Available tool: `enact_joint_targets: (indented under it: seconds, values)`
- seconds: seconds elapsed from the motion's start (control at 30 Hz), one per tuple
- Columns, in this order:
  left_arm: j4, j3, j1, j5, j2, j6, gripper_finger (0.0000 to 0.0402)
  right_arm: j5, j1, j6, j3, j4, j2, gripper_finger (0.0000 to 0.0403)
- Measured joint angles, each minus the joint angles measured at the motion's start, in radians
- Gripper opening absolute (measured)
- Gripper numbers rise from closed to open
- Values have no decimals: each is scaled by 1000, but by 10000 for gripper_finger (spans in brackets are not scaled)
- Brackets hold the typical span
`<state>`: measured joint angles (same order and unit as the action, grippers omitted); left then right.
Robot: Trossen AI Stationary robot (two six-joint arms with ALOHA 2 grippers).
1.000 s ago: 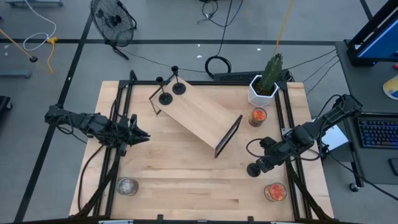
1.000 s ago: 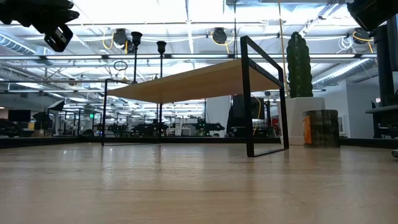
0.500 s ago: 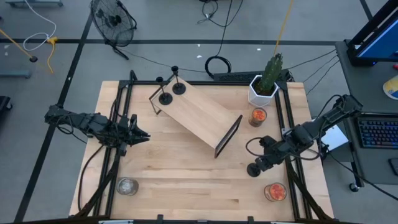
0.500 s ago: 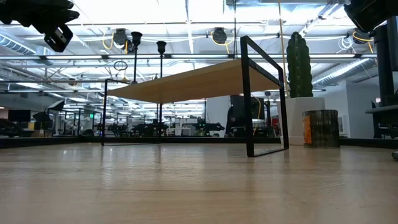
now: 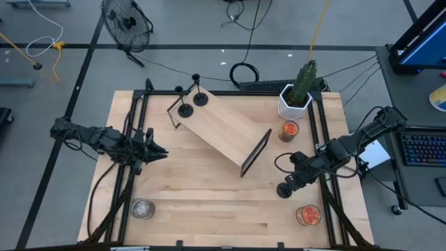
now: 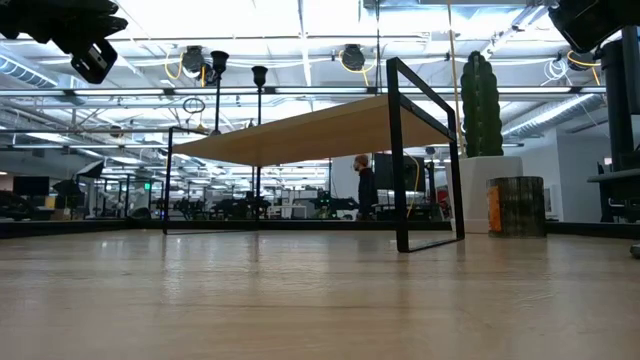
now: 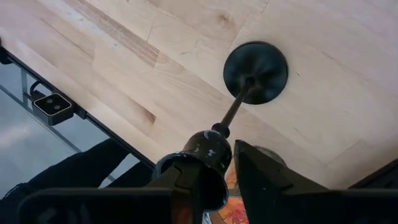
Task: Pick & Place candle stick holders
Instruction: Put the black candle holder on the shelf
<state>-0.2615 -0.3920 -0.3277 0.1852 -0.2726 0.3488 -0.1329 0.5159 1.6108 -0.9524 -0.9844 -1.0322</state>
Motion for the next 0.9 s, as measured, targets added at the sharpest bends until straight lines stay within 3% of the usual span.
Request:
enact_joint_targets:
  seconds: [0.33,0.9]
  values:
    - [0,0,0,0,0,-5,81,0,0,-2,0,-1,1,45]
    - [-1,0,0,0,0,-6,81,6,0,2,0,-1,0,45]
